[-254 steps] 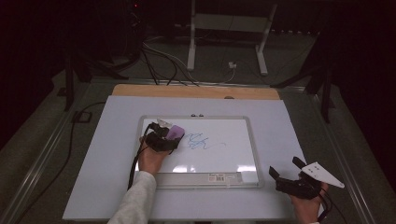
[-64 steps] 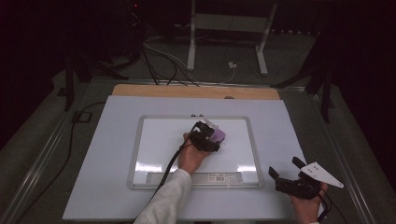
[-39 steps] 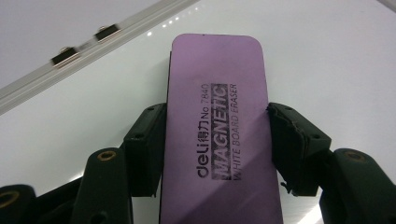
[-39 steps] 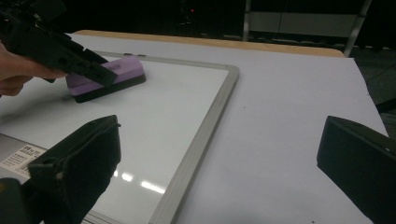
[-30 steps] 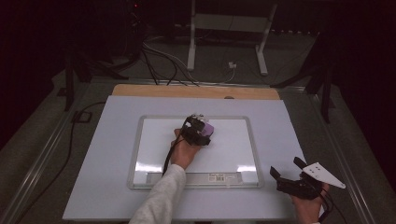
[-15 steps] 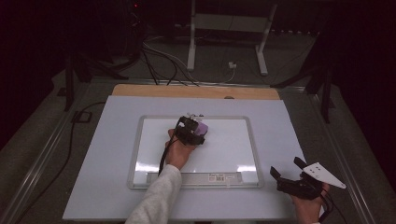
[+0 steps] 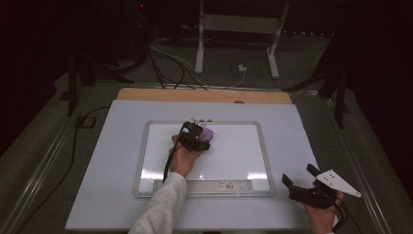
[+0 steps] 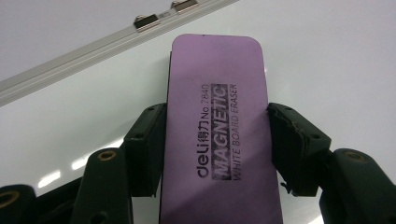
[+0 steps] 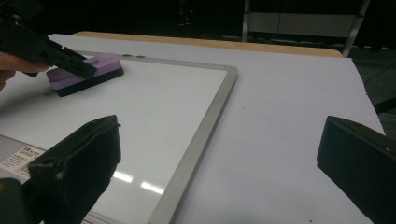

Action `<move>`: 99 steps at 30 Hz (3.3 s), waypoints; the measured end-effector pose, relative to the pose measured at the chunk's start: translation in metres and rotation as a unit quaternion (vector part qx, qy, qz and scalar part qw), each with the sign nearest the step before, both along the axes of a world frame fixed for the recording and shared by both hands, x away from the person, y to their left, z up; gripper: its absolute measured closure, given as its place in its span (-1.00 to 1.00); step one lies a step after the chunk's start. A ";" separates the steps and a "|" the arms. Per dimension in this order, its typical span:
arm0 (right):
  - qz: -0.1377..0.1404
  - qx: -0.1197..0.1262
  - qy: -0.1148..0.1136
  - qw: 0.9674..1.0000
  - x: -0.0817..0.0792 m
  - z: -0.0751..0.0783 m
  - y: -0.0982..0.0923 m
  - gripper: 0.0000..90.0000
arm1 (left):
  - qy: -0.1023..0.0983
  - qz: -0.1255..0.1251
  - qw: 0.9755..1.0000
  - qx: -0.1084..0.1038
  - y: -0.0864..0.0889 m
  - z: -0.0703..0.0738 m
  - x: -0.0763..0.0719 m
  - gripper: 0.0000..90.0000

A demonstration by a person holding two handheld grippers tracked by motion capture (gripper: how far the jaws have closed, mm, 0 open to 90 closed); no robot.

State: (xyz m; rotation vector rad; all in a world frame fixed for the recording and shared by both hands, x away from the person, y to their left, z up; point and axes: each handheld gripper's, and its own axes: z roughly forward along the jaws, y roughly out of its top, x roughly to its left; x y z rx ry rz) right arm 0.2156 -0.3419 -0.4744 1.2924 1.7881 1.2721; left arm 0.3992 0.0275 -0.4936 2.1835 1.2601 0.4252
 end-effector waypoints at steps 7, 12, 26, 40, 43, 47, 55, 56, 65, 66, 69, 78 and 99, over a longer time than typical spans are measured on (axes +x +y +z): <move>0.000 0.000 0.000 1.000 0.000 0.000 0.000 -1.00 | -0.007 0.009 1.000 -0.016 0.011 0.005 -0.002 -0.07; -0.001 0.000 0.000 1.000 0.000 0.000 0.000 -1.00 | -0.015 0.021 0.999 -0.027 0.021 0.011 -0.003 -0.07; -0.001 0.000 0.002 1.000 0.000 -0.001 0.000 -1.00 | -0.028 0.082 0.995 -0.040 0.064 0.012 -0.007 -0.07; -0.002 0.001 0.003 1.000 0.000 -0.001 0.000 -1.00 | -0.030 0.135 0.990 0.003 0.093 -0.001 -0.009 -0.07; -0.001 0.000 0.003 1.000 0.000 -0.001 0.000 -1.00 | -0.030 0.145 0.989 0.008 0.097 -0.002 -0.010 -0.07; 0.000 0.000 0.002 1.000 0.000 -0.001 0.001 -1.00 | -0.030 0.155 0.987 0.004 0.100 -0.004 -0.010 -0.07; 0.000 -0.001 0.002 1.000 0.000 -0.001 0.000 -1.00 | -0.057 0.132 0.989 -0.025 0.100 0.000 -0.016 -0.23; -0.001 0.000 0.002 1.000 0.000 -0.001 0.000 -1.00 | -0.067 0.126 0.989 -0.026 0.100 0.002 -0.018 -0.25; -0.001 0.000 0.002 1.000 0.000 -0.001 0.001 -1.00 | -0.087 0.075 0.993 -0.007 0.099 0.007 -0.028 -0.27; -0.001 0.000 0.002 1.000 0.000 -0.001 0.001 -1.00 | -0.081 0.072 0.994 -0.007 0.099 0.005 -0.028 -0.27; 0.000 -0.001 0.002 1.000 0.000 -0.001 0.001 -1.00 | -0.073 0.063 0.995 0.005 0.099 -0.001 -0.028 -0.26; -0.001 0.001 0.002 1.000 0.000 0.000 0.001 -1.00 | -0.070 0.073 0.995 -0.003 0.105 -0.001 -0.025 -0.31; 0.000 -0.001 0.002 1.000 0.000 -0.001 0.001 -1.00 | -0.046 0.122 0.991 -0.022 0.130 -0.004 -0.039 0.41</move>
